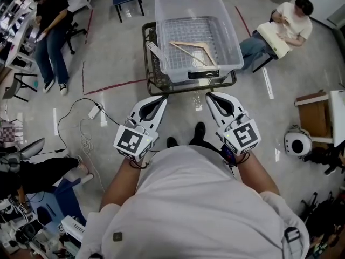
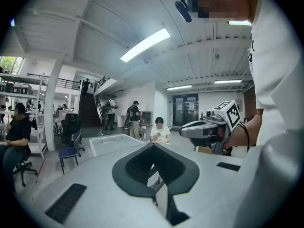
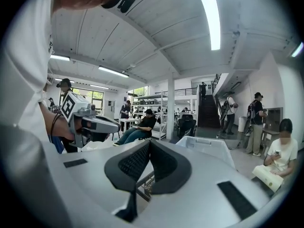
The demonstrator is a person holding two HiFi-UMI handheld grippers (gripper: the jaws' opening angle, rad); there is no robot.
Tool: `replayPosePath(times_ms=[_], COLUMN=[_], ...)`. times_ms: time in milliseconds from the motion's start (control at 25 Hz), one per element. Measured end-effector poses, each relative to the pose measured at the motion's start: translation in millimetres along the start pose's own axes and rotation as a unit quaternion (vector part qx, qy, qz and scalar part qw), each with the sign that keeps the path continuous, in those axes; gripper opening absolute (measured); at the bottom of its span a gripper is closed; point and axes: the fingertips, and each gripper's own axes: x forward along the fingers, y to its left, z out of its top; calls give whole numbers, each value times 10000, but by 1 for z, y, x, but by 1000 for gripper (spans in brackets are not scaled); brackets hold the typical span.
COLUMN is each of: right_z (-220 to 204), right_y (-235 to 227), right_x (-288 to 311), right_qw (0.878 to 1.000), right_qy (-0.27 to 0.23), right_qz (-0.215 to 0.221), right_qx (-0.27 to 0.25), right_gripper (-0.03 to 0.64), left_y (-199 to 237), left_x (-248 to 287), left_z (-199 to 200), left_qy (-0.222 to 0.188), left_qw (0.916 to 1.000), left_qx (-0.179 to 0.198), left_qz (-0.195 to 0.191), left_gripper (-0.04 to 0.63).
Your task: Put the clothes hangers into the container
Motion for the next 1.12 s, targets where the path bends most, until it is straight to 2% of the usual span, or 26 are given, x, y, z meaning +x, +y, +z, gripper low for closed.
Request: replayPosePath(times_ms=[440,680,800,920,1120], right_z=[11,10,9,12,17], right_y=[67,89,96,97,91], right_x=[-6,-9,-8,-8,-1], right_qw=[9993,9990,9990,9988,9984], right_qy=[-196,-225,-222,-227,-284], right_qz=[-186,-302,-317,-350,-417], right_qx=[-250,-220,-231,-251,-247], right_gripper=[20,18,19,18,18], left_y=[3,4,6,4,10], left_x=[-55,-74,-73,-67,-59], left_z=[-1,-6,3,18,21], left_qy=[-241,-328,-462,-587,-596], left_qw=[9995,9991,9985,9973,9972], left_qx=[9,-2,7,243,210], left_qz=[-181,-254,-284,-361,-409], left_gripper=[17,17,17,17,17])
